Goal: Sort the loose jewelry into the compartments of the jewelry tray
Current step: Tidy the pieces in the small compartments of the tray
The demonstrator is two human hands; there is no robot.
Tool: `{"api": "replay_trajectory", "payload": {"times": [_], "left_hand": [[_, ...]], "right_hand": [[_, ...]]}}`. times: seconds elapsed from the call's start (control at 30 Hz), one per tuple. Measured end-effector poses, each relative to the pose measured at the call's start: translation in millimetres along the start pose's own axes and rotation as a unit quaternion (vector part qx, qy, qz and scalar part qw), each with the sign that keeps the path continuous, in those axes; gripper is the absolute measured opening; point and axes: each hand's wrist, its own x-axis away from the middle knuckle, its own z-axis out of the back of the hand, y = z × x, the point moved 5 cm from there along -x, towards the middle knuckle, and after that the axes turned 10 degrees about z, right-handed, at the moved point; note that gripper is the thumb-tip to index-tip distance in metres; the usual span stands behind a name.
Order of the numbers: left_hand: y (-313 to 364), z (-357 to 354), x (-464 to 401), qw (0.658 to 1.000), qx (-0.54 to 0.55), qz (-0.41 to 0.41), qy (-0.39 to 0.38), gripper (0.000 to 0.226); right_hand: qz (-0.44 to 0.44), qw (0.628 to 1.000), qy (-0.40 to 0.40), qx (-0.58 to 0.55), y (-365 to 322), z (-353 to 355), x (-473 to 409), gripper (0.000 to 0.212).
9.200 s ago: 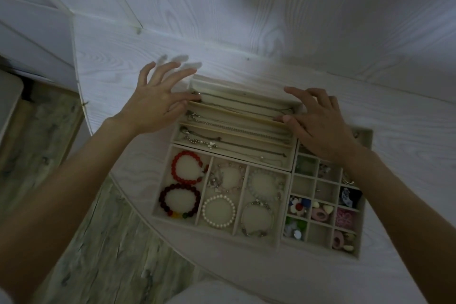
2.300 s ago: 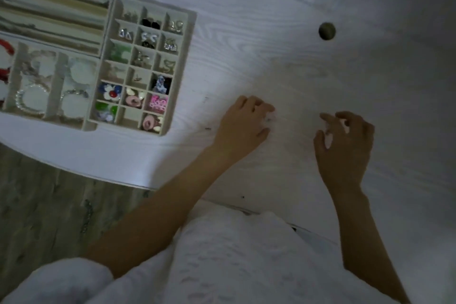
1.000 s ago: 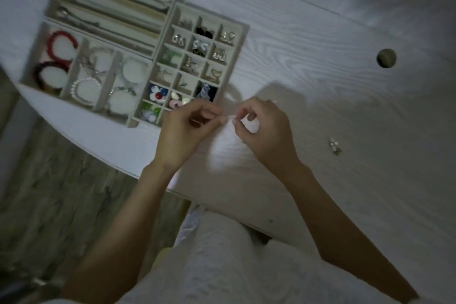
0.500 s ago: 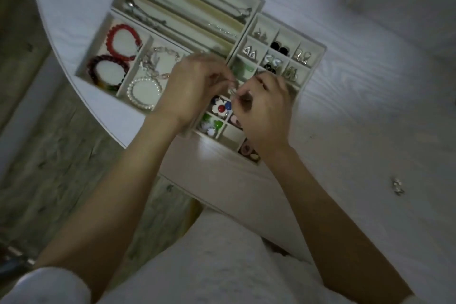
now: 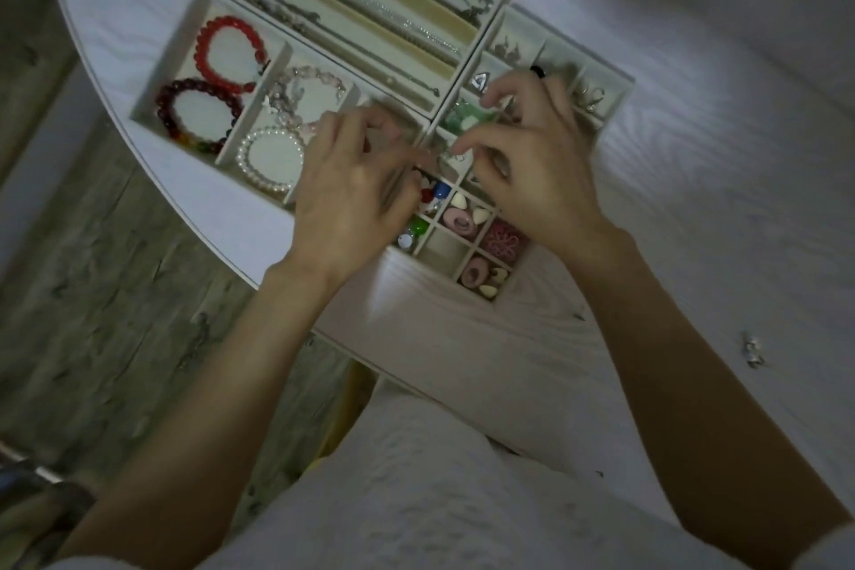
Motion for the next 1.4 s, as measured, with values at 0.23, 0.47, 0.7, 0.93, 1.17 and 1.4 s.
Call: {"api": "replay_trajectory", "payload": {"times": [0.23, 0.47, 0.7, 0.93, 1.17, 1.4], "left_hand": [[9, -5, -10, 0.997, -0.065, -0.014, -0.041, 0.031], [18, -8, -19, 0.994, -0.087, -0.03, -0.061, 0.036], [18, -11, -18, 0.993, -0.102, -0.026, -0.056, 0.036], [18, -9, -24, 0.996, -0.055, -0.027, -0.059, 0.035], [6, 4, -16, 0.998, -0.061, -0.026, -0.019, 0.026], [3, 1, -21, 0.991, -0.085, -0.091, -0.045, 0.028]], "right_hand": [[0.06, 0.993, -0.087, 0.055, -5, -9, 1, 0.026], [-0.007, 0.998, -0.046, 0.044, -4, -13, 10, 0.029], [-0.014, 0.998, -0.027, 0.055, -8, -17, 8, 0.022], [-0.014, 1.0, -0.007, 0.018, -9, -18, 12, 0.026], [-0.026, 0.999, 0.032, 0.0, -3, -7, 15, 0.019], [0.044, 0.995, -0.072, 0.044, -4, -14, 5, 0.03]]}}
